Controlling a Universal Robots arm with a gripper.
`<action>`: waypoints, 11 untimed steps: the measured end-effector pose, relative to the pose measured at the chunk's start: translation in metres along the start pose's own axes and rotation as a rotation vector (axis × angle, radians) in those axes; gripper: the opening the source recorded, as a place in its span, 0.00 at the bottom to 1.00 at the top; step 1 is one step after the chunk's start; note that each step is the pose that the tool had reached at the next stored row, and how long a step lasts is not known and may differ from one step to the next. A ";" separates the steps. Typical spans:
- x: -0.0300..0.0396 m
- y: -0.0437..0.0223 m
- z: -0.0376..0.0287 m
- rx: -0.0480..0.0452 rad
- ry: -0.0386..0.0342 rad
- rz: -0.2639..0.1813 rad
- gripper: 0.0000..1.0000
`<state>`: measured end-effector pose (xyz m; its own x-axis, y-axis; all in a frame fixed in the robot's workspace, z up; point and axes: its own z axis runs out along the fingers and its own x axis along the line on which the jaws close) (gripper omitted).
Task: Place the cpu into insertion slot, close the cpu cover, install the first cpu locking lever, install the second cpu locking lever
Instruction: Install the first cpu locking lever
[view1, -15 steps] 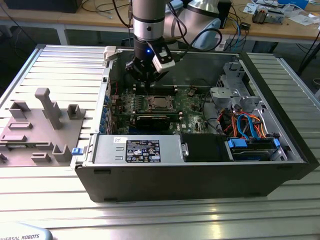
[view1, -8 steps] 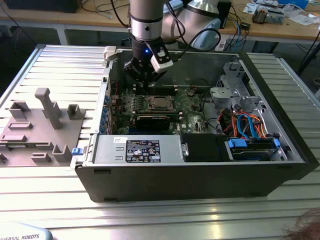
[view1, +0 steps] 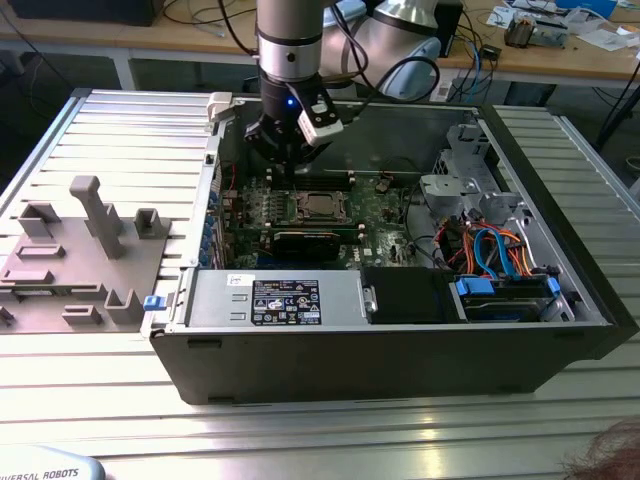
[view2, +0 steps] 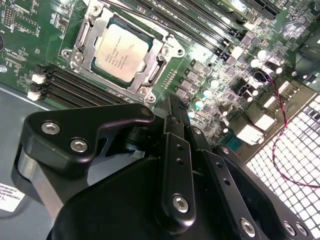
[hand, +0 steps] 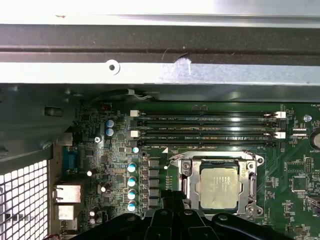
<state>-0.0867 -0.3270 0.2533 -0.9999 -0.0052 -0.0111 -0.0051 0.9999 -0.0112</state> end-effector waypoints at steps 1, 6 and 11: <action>0.0004 0.0000 0.0000 0.0000 0.0000 0.000 0.11; 0.0021 0.0000 0.0001 0.0000 0.0000 0.000 0.11; 0.0044 0.0000 0.0001 -0.0001 0.0000 0.000 0.11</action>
<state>-0.0911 -0.3270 0.2531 -0.9999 -0.0052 -0.0111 -0.0051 0.9999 -0.0111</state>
